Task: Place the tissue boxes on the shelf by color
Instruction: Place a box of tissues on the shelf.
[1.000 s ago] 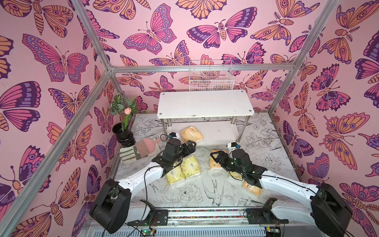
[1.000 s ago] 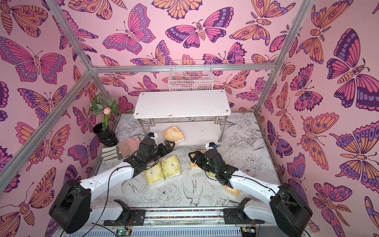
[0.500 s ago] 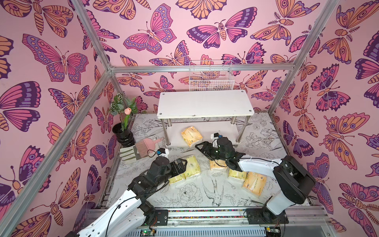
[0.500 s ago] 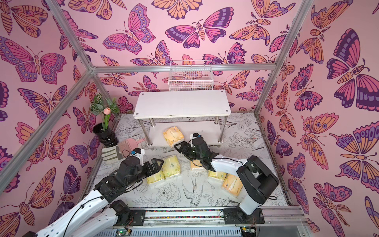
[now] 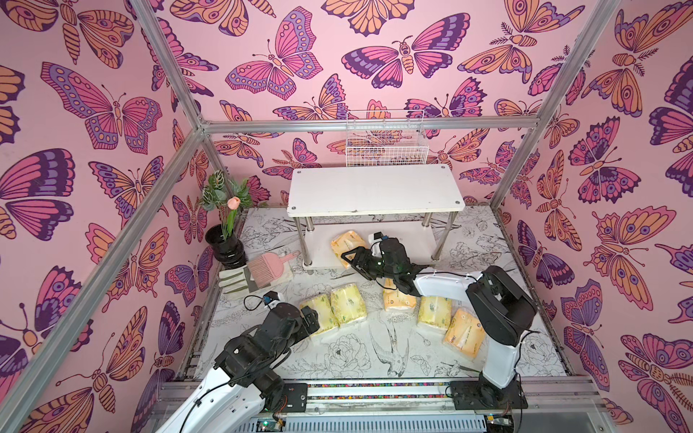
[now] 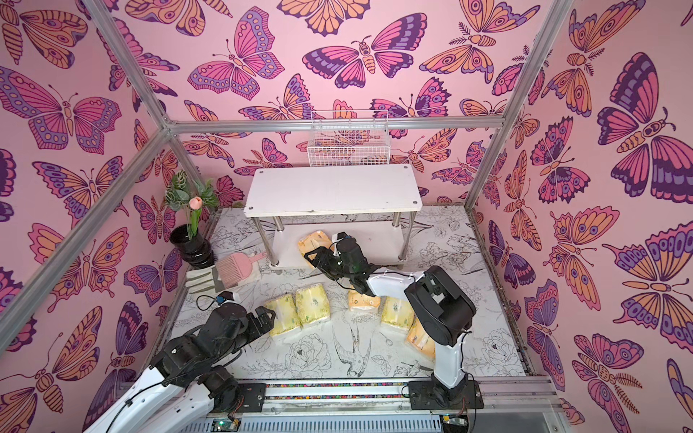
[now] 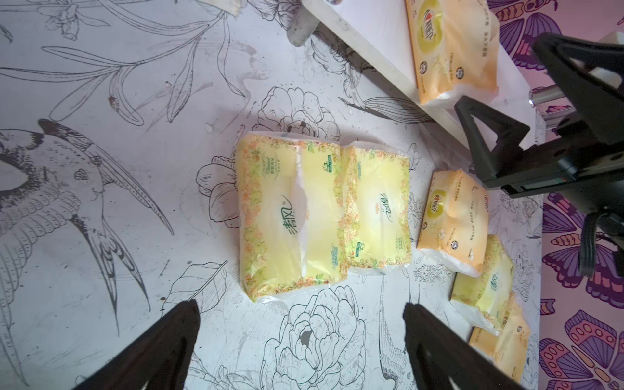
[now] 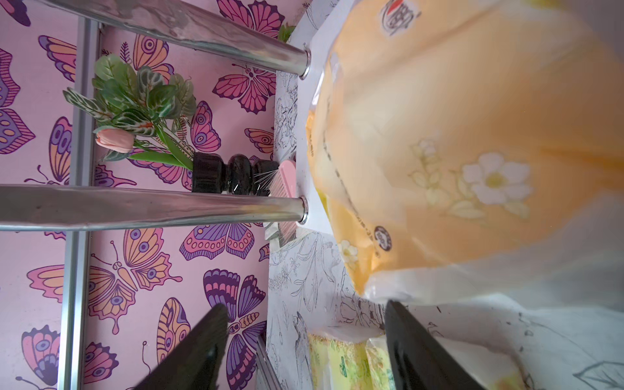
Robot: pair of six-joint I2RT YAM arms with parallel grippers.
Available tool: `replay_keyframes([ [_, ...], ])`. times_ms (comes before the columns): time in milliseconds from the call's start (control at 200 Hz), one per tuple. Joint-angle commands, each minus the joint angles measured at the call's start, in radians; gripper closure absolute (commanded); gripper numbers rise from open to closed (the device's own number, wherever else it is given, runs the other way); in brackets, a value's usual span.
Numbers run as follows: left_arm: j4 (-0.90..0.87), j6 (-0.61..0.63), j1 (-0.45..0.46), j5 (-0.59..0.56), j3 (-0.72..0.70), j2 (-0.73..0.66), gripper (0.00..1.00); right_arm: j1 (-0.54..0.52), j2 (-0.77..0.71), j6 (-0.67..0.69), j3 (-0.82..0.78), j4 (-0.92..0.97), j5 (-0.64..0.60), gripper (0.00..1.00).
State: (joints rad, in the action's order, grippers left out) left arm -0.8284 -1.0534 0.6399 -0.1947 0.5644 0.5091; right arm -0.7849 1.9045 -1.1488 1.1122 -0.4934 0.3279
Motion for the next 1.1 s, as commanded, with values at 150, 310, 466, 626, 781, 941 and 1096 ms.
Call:
replay_keyframes([
  [150,-0.052,-0.02,0.001,-0.023,-0.003,-0.021,0.0,0.002,0.095,-0.006,0.14,0.022,0.028,0.25],
  [310,-0.052,-0.022,0.0,-0.023,-0.011,-0.027,0.0,-0.006,0.136,-0.015,0.212,0.029,0.053,0.26],
  [466,-0.054,-0.014,0.0,-0.026,-0.011,-0.027,0.0,-0.013,0.045,0.01,0.144,0.02,0.036,0.26],
  [626,-0.056,0.01,0.0,-0.032,-0.003,-0.027,0.0,0.021,-0.1,0.086,0.019,0.078,-0.051,0.25],
  [781,-0.075,0.029,0.0,-0.045,0.013,-0.03,0.0,0.096,-0.148,0.111,-0.037,0.103,-0.093,0.24],
  [941,-0.114,0.035,0.0,-0.067,0.034,-0.052,0.0,0.151,-0.128,0.123,-0.03,0.107,-0.132,0.24],
  [1096,-0.144,0.036,0.0,-0.075,0.048,-0.075,0.0,0.179,-0.063,0.13,0.018,0.104,-0.162,0.24],
])
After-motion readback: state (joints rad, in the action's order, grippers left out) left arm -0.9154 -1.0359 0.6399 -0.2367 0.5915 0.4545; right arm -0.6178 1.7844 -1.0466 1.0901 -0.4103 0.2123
